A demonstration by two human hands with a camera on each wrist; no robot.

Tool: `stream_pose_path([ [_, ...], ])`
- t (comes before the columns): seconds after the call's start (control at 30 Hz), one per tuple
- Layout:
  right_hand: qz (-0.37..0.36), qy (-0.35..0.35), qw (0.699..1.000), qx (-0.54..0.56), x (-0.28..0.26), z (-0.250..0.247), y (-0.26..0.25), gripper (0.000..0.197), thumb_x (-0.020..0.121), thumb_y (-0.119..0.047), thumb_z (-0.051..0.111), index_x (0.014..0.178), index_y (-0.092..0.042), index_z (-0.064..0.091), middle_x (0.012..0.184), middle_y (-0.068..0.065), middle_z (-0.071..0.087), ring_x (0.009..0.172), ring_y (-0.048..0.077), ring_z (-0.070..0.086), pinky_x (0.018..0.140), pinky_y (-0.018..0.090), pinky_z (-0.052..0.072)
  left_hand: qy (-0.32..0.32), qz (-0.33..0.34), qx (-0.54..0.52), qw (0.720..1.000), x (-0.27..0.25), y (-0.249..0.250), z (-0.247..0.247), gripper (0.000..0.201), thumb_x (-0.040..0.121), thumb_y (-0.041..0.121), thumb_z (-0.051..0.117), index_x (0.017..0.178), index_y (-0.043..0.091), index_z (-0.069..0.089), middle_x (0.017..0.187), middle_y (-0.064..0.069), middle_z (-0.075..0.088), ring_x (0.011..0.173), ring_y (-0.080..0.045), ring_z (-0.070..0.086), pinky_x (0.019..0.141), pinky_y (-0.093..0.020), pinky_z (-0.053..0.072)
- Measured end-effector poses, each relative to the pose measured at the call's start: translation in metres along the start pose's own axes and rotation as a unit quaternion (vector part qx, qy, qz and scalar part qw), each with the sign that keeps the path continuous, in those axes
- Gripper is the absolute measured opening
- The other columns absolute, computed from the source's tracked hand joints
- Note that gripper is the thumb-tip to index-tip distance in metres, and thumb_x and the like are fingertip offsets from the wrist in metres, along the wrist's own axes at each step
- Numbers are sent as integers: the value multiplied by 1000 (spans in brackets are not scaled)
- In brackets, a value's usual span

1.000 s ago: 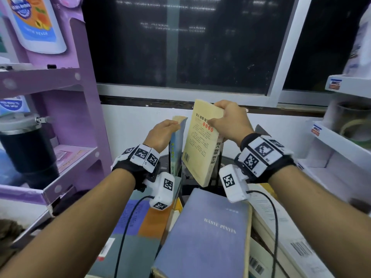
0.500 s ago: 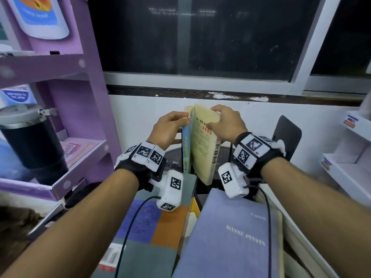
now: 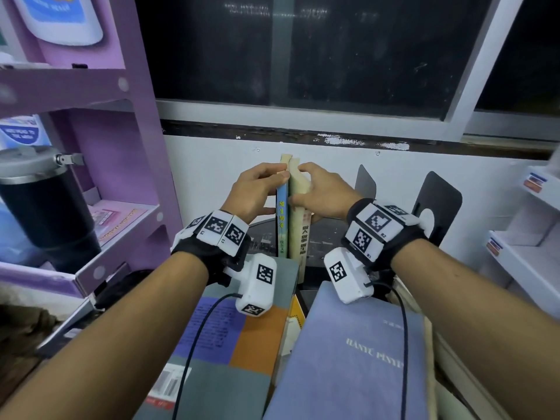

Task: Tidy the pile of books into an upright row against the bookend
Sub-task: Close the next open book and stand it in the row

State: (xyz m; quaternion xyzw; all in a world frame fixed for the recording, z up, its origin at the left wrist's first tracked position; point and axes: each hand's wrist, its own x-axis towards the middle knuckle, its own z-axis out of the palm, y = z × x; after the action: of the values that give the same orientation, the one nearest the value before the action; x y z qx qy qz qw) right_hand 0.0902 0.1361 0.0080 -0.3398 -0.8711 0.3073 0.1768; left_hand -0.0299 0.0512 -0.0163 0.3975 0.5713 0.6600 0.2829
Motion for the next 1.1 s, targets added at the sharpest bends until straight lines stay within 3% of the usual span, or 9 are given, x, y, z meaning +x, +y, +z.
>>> stream_pose_path([
  [0.13,13,-50,998,29,-5,-2,-3,77,84,-14,70,146,-17,25,109,16,63,85,29,72,71,45,61,1,1,-12,1000,0,-1,2,27,93,20,60,119,13,63,98,2,64,83,-9,65,52,-21,54],
  [0.37,16,-92,993,76,-6,0,-5,90,74,-2,80,142,-23,24,109,18,62,86,35,72,75,50,60,1,7,-17,1000,-2,-1,3,29,93,21,61,120,12,63,99,1,66,82,-10,66,55,-24,55],
  [0.57,-4,-66,994,82,-8,2,-4,86,75,-1,79,143,-23,32,99,7,60,87,33,71,75,49,60,-4,8,-18,1000,-4,-1,2,28,94,22,60,119,11,63,96,1,67,78,-8,68,54,-23,55],
  [0.77,-9,-46,995,85,-4,5,-3,89,73,-1,81,144,-22,33,112,14,62,86,33,72,72,47,61,-6,5,-21,1000,-5,0,3,29,94,22,59,120,10,62,95,1,66,78,-7,67,53,-23,54],
  [0.97,-10,-52,996,74,-6,4,-4,89,76,-3,79,147,-22,30,92,0,57,88,33,71,75,48,60,-7,-1,-13,1000,-7,2,1,30,94,22,59,121,11,62,97,1,66,82,-9,66,55,-24,56],
  [1.1,-5,-53,996,70,-9,4,-5,89,77,-5,78,147,-23,26,103,7,60,89,32,71,75,48,60,-21,-12,11,1000,-10,7,1,31,95,23,57,125,14,60,107,0,65,91,-11,65,59,-25,58],
])
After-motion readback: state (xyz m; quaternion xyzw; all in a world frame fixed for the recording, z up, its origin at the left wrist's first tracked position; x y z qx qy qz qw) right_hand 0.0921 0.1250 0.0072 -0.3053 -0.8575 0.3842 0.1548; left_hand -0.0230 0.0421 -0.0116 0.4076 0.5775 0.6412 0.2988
